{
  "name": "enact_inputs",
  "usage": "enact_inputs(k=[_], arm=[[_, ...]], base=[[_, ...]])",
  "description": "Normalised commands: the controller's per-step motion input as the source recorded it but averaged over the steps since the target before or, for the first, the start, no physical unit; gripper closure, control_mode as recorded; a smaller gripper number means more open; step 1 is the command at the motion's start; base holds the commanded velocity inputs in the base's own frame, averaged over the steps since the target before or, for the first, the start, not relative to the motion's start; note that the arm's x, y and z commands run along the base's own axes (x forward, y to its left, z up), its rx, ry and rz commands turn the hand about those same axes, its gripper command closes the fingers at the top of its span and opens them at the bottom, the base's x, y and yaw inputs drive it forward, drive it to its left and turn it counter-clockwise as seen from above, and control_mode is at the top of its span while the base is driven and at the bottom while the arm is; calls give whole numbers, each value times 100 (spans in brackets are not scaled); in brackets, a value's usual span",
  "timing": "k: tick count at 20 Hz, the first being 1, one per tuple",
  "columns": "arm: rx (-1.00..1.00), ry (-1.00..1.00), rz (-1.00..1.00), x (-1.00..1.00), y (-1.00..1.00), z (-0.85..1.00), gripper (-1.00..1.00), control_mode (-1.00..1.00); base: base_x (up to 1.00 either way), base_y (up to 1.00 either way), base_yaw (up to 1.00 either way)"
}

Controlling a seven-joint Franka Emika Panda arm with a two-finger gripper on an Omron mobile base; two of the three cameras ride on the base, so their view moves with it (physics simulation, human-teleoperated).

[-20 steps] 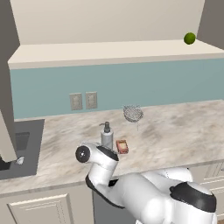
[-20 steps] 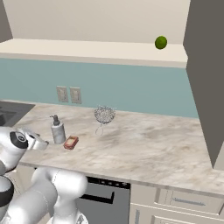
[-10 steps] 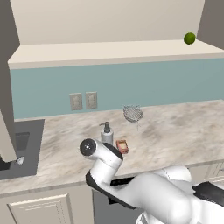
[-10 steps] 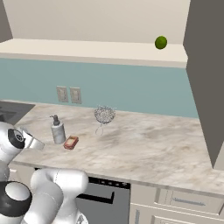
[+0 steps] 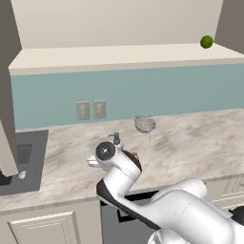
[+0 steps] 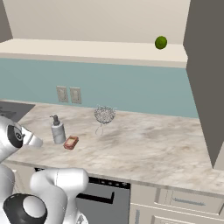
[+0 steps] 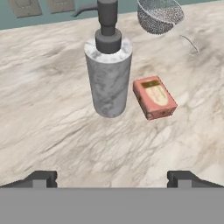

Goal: Pick the bar soap and soap dispenser from the cabinet and place them on the counter.

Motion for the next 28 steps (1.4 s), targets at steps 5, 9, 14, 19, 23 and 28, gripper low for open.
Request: enact_inputs(k=[5, 9, 14, 19, 23, 28], arm=[[5, 7, 6, -14, 4, 36, -100, -100], [6, 4, 7, -18, 0, 25, -100, -100], [7, 1, 9, -25, -6, 20, -100, -100], [8, -4, 11, -33, -7, 17, -100, -100], [6, -9, 9, -39, -1, 9, -100, -100], [5, -7, 5, -38, -4, 10, -100, -100]], base=[[0, 0, 0], [0, 0, 0], [0, 0, 0], [0, 0, 0], [0, 0, 0], [0, 0, 0]])
